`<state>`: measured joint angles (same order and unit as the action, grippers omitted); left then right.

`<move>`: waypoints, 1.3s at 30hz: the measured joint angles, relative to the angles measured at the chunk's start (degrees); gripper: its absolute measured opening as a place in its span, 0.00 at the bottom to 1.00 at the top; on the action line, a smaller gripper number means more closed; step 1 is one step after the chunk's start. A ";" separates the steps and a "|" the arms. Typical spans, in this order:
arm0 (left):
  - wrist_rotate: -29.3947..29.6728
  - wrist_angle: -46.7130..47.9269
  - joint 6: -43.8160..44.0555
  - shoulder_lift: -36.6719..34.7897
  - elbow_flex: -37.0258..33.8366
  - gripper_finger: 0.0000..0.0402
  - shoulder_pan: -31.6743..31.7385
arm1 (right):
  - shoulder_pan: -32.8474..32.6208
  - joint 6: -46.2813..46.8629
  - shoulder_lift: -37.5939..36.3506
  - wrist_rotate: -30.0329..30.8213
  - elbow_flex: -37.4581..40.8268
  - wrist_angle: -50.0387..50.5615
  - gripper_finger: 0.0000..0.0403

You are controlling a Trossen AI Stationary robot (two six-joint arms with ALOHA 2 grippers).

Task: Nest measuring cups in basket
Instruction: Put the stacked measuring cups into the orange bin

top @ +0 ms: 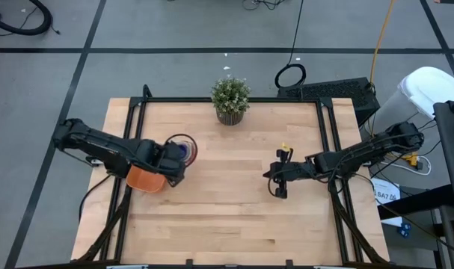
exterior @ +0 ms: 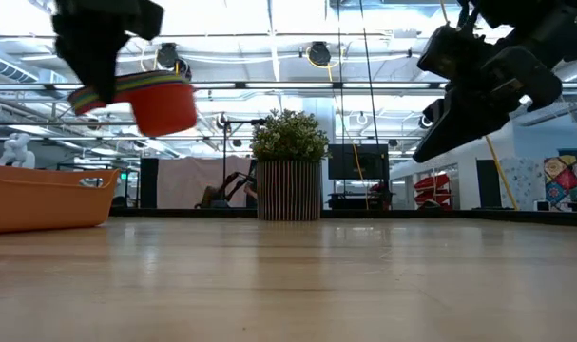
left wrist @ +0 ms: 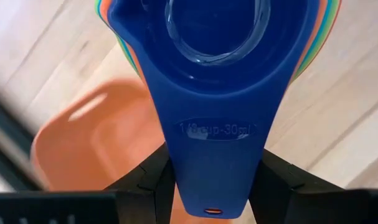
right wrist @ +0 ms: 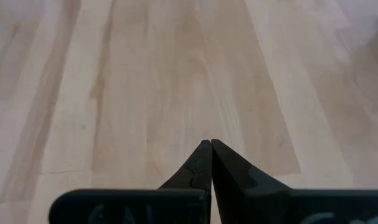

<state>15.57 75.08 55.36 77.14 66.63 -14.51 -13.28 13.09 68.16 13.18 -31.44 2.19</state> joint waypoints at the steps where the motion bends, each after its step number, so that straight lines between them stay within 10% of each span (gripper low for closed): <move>1: 0.02 1.68 1.68 -0.04 0.00 0.38 -0.64 | 0.10 -0.28 0.00 -0.45 0.00 -0.57 0.00; 20: -2.45 15.14 25.36 -1.03 -0.24 0.38 -13.68 | 0.61 -3.77 0.00 -1.83 0.00 -1.07 0.00; 39: -10.75 6.76 48.69 -11.65 -18.55 0.38 -26.09 | 2.37 -5.67 -0.02 -2.78 0.00 -1.10 0.00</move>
<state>4.82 81.84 104.05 65.49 48.08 -40.60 -10.91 7.42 68.14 10.39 -31.44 1.08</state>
